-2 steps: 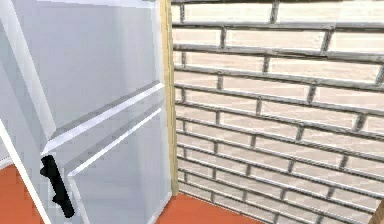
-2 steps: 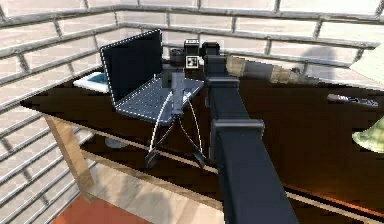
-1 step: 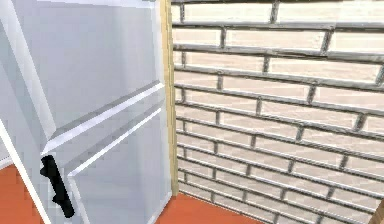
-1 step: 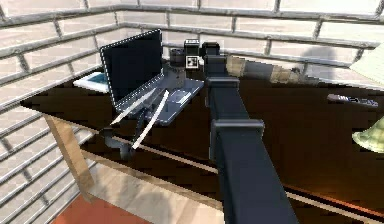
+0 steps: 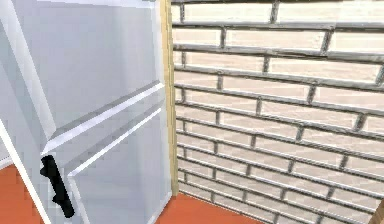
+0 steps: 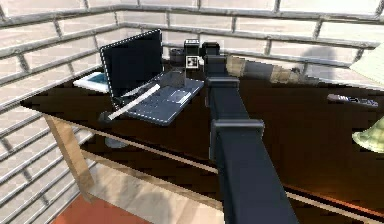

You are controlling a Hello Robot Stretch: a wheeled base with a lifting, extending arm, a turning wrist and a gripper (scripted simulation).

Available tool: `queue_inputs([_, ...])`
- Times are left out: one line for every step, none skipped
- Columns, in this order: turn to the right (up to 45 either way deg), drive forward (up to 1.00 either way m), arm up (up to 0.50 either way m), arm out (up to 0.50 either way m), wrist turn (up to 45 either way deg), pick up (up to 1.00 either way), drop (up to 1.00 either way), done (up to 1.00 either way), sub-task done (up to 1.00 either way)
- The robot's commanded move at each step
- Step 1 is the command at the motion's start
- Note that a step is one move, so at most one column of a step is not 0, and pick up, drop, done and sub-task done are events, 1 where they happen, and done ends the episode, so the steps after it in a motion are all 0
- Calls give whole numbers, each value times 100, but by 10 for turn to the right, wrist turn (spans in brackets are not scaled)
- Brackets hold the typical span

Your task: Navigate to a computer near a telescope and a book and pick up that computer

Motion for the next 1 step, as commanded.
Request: queue_inputs([0,0,0,0,450,0,0,0,0])
